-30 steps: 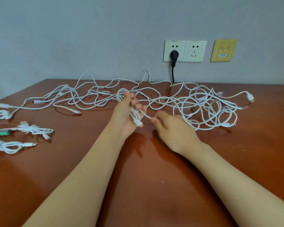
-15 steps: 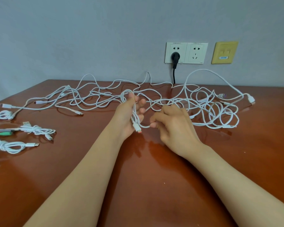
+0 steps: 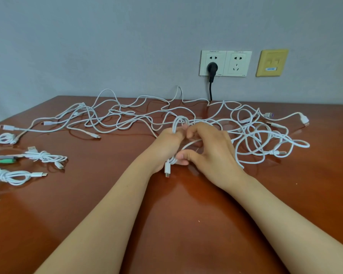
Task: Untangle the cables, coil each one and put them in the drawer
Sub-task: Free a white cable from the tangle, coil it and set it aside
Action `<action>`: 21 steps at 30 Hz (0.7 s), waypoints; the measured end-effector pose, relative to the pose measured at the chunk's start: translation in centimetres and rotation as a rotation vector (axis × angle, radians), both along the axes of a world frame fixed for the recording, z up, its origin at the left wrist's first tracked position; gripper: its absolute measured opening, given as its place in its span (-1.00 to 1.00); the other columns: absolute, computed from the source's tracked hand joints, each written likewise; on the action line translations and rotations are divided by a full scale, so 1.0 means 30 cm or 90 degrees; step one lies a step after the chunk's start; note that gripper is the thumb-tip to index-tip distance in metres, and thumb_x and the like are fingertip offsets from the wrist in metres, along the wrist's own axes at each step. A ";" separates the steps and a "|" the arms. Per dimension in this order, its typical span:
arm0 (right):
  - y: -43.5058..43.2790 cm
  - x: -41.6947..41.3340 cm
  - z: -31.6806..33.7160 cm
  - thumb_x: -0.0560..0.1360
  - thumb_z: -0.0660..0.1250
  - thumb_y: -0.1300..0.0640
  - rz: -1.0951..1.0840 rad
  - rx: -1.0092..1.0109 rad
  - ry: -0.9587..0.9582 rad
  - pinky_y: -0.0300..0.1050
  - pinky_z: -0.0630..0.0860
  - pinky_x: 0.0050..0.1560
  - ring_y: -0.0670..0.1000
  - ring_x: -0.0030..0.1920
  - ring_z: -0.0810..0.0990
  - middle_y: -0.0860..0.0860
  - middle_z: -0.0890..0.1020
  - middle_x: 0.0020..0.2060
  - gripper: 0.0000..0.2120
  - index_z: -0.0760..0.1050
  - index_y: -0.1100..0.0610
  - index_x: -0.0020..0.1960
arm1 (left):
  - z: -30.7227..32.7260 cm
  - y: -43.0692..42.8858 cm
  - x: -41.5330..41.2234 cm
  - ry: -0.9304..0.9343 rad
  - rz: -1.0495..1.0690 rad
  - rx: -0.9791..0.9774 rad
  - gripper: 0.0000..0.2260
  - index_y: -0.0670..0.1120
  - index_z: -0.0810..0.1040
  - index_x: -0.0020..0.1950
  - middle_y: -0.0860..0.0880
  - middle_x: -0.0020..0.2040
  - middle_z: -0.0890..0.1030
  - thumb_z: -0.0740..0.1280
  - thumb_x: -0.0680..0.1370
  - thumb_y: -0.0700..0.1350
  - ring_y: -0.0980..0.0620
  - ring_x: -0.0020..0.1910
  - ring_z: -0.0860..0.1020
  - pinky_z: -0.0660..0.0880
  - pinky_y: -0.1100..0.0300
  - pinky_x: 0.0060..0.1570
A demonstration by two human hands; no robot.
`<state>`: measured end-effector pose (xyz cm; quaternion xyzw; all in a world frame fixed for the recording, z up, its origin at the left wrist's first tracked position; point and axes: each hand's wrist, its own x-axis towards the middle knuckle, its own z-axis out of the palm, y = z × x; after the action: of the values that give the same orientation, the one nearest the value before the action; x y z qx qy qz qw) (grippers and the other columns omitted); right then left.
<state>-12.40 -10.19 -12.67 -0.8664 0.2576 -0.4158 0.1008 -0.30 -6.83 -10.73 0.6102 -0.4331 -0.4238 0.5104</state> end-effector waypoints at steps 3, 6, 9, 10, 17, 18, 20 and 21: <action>-0.001 -0.008 0.003 0.22 0.53 -0.14 -0.039 0.047 0.000 -0.27 0.19 -0.17 -0.31 -0.24 0.37 -0.25 0.41 -0.30 -0.51 0.26 -0.01 -0.15 | 0.011 0.009 -0.007 -0.153 -0.044 0.051 -0.61 -0.16 0.48 0.01 0.03 -0.62 0.50 0.02 0.64 0.12 0.14 -0.68 0.42 0.30 0.39 -0.65; -0.005 -0.011 0.007 0.16 0.55 -0.16 -0.057 0.075 -0.005 -0.33 0.22 -0.24 -0.23 -0.27 0.37 -0.18 0.41 -0.30 -0.47 0.26 0.02 -0.18 | 0.017 0.025 -0.003 -0.209 -0.087 0.068 -0.49 -0.11 0.42 -0.24 0.00 -0.71 0.36 -0.04 0.57 0.26 0.12 -0.72 0.32 0.26 0.39 -0.64; -0.004 -0.012 0.016 0.14 0.58 -0.13 -0.038 0.118 -0.016 -0.39 0.26 -0.25 -0.20 -0.23 0.39 -0.16 0.43 -0.28 -0.47 0.23 -0.05 -0.22 | 0.026 0.037 -0.003 -0.170 -0.142 0.052 -0.54 -0.01 0.40 -0.27 0.01 -0.70 0.27 -0.06 0.55 0.27 0.13 -0.72 0.28 0.22 0.39 -0.64; -0.004 -0.014 0.018 0.14 0.58 -0.11 -0.028 0.133 -0.016 -0.39 0.27 -0.24 -0.19 -0.22 0.40 -0.15 0.44 -0.28 -0.47 0.22 -0.07 -0.22 | 0.029 0.040 -0.005 -0.167 -0.156 0.051 -0.53 -0.03 0.40 -0.27 0.01 -0.70 0.28 -0.06 0.56 0.27 0.13 -0.72 0.27 0.22 0.39 -0.64; -0.035 -0.033 0.012 0.43 0.40 0.19 0.041 0.230 -0.088 -0.25 0.39 -0.17 0.02 -0.17 0.46 0.12 0.49 -0.12 -0.69 0.25 -0.01 -0.14 | 0.031 0.038 0.026 -0.184 -0.260 0.099 -0.41 -0.11 0.44 -0.04 0.05 -0.54 0.45 0.08 0.30 0.37 0.13 -0.71 0.25 0.19 0.41 -0.64; -0.042 -0.042 0.018 0.46 0.37 0.21 0.035 0.263 -0.123 -0.20 0.41 -0.22 0.07 -0.24 0.47 0.16 0.50 -0.17 -0.71 0.24 0.01 -0.14 | 0.032 0.041 0.022 -0.194 -0.274 0.111 -0.40 -0.11 0.42 -0.06 0.06 -0.54 0.42 0.11 0.26 0.38 0.13 -0.71 0.24 0.18 0.41 -0.64; -0.047 -0.057 0.028 0.50 0.34 0.15 0.039 0.329 -0.154 -0.12 0.44 -0.32 0.09 -0.35 0.49 0.18 0.52 -0.29 -0.77 0.26 0.09 -0.14 | 0.030 0.045 0.011 -0.191 -0.295 0.126 -0.41 -0.09 0.38 -0.13 0.06 -0.54 0.32 0.15 0.22 0.42 0.13 -0.70 0.22 0.16 0.40 -0.64; -0.048 -0.058 0.029 0.52 0.33 0.12 0.044 0.351 -0.156 -0.09 0.46 -0.34 0.09 -0.38 0.51 0.19 0.54 -0.32 -0.78 0.28 0.14 -0.14 | 0.028 0.042 0.009 -0.179 -0.299 0.128 -0.39 -0.07 0.36 -0.16 0.06 -0.54 0.28 0.14 0.22 0.47 0.13 -0.70 0.21 0.15 0.40 -0.63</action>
<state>-14.15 -11.62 -11.81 -0.7577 0.3170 -0.4282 0.3768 -0.04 -5.57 -9.88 0.5935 -0.5849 -0.4823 0.2703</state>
